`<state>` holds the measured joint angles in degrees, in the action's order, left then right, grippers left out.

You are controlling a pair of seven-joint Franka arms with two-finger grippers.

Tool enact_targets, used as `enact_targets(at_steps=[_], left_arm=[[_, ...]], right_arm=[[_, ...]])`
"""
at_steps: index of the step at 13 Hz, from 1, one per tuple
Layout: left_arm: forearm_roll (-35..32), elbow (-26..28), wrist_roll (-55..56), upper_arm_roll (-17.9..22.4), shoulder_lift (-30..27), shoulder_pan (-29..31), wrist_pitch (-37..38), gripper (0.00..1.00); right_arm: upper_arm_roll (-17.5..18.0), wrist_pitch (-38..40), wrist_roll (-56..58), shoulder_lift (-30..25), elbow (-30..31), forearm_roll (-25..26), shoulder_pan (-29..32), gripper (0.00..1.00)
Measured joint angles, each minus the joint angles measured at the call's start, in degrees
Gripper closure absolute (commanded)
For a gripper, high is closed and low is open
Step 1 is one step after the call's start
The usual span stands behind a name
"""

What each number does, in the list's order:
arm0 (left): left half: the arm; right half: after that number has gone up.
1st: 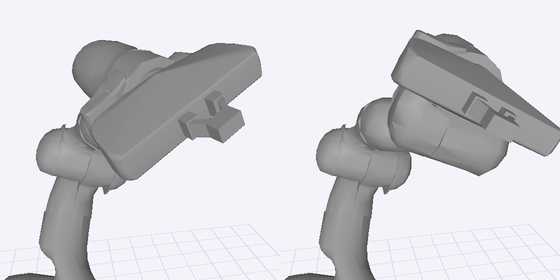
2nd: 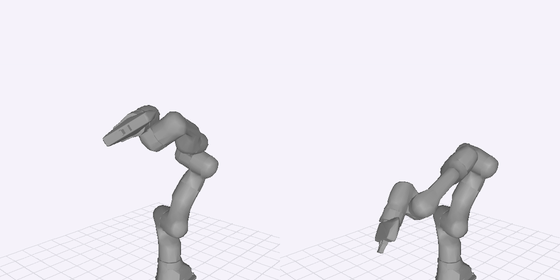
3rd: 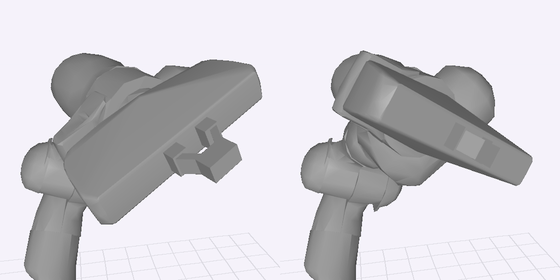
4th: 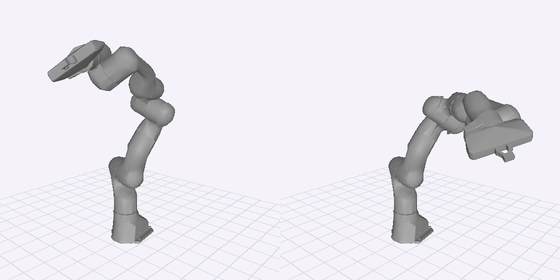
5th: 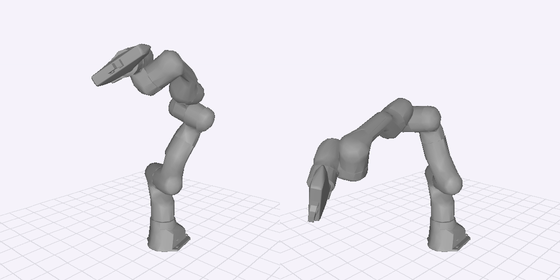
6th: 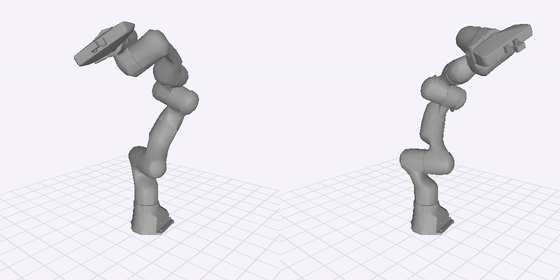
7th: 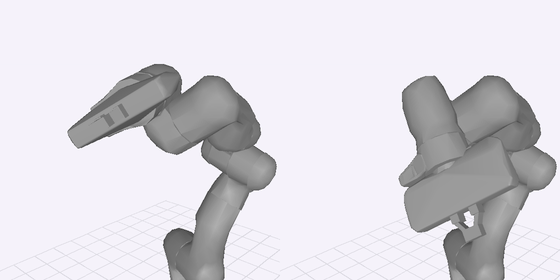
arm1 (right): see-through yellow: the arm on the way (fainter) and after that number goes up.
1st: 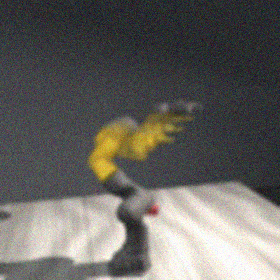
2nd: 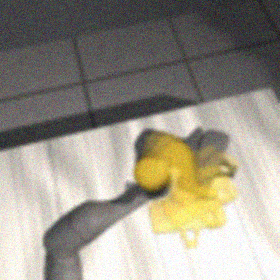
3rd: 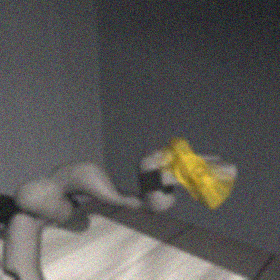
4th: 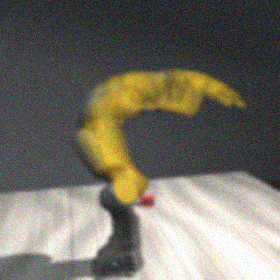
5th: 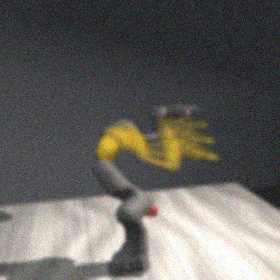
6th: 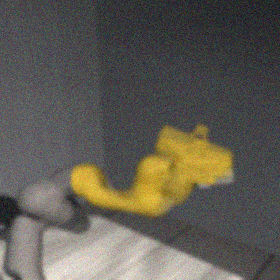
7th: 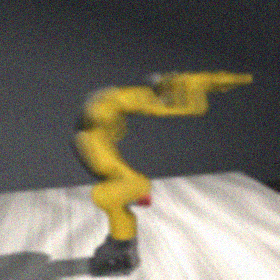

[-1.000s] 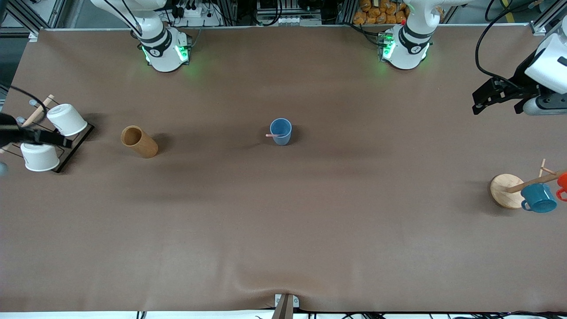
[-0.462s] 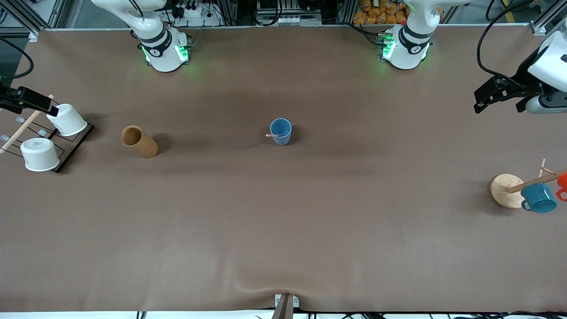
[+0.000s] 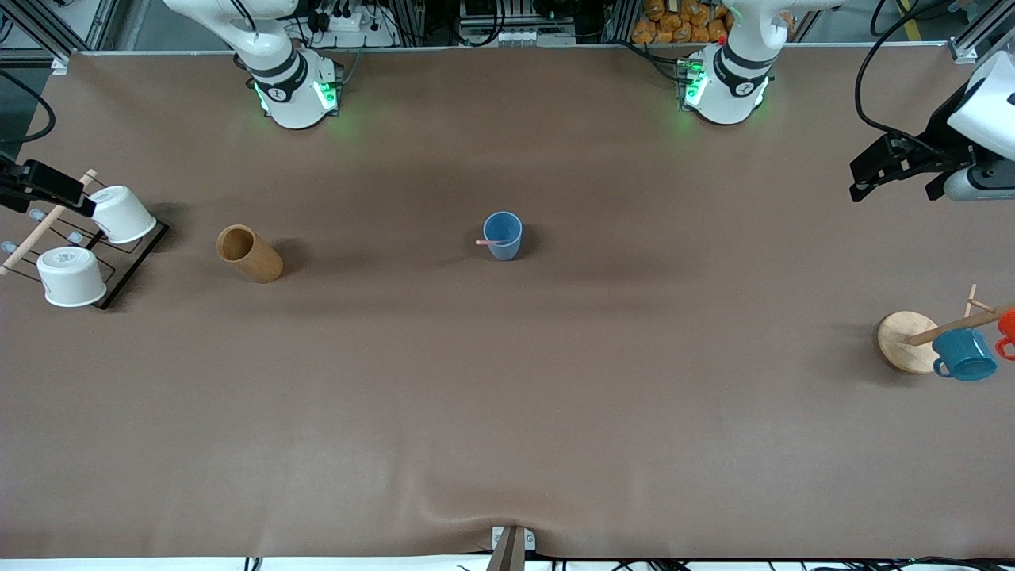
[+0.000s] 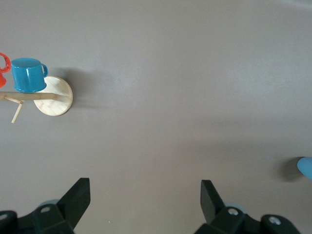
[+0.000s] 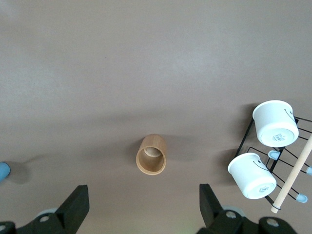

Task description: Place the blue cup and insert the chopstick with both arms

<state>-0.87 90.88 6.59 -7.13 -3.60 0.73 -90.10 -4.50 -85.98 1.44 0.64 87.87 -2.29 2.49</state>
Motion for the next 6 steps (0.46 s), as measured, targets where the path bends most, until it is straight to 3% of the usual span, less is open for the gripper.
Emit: enact_targets(at_steps=[6], left_arm=[[0.0, -1.0, 0.0, -0.1, 0.0, -0.1, 2.4, 0.0]], right_arm=[[0.6, 0.0, 0.0, 0.3, -1.5, 0.1, -0.8, 0.0]])
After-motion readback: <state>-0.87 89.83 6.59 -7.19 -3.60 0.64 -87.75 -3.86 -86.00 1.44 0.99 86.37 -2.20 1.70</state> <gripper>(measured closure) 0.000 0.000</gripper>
